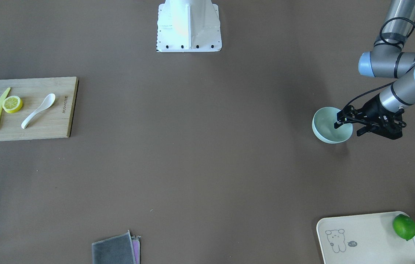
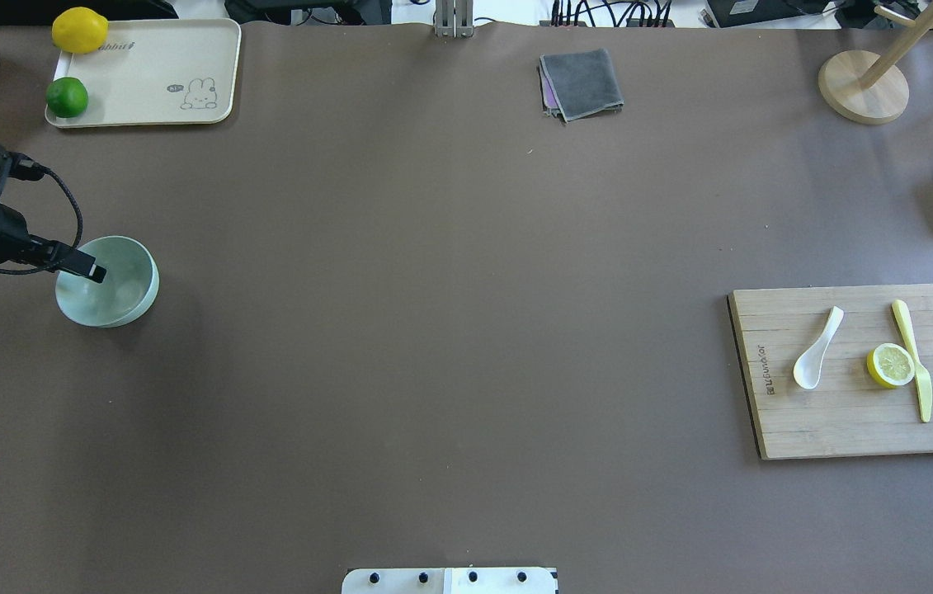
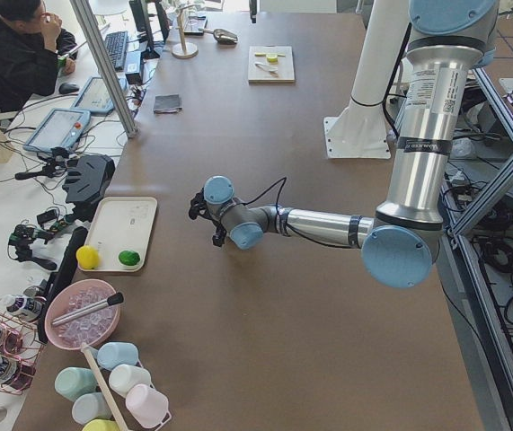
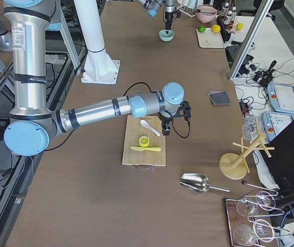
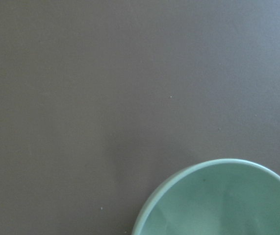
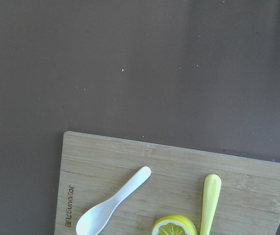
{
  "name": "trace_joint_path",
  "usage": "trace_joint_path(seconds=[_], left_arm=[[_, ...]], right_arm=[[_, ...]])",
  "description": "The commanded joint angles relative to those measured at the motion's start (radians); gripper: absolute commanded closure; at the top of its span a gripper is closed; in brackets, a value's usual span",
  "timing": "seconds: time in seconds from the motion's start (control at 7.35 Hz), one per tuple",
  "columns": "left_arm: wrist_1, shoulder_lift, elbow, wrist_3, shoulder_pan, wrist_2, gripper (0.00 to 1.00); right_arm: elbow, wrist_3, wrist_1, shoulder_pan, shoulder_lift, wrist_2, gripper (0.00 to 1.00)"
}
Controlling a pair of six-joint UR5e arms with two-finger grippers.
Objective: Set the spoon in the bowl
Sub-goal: 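Lower the left gripper to the rim of the pale green bowl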
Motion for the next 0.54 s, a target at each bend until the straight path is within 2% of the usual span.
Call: trace_joint_path(seconds=[0.0,0.14,0.41], left_arm=[[-0.002,0.002,0.003,-0.001,0.006,-0.009,0.94],[-0.043,0.010,0.000,-0.001,0.007,-0.012,1.00],[-0.080,0.025,0.002,-0.016,0.007,-0.053,1.00]], right_arm=[[0.004,0.029,0.010,-0.024,0.000,-0.011,0.00],[0.004,0.030,0.010,-0.026,0.002,-0.009,0.00],[0.004,0.047,0.010,-0.042,0.005,-0.011,0.00]])
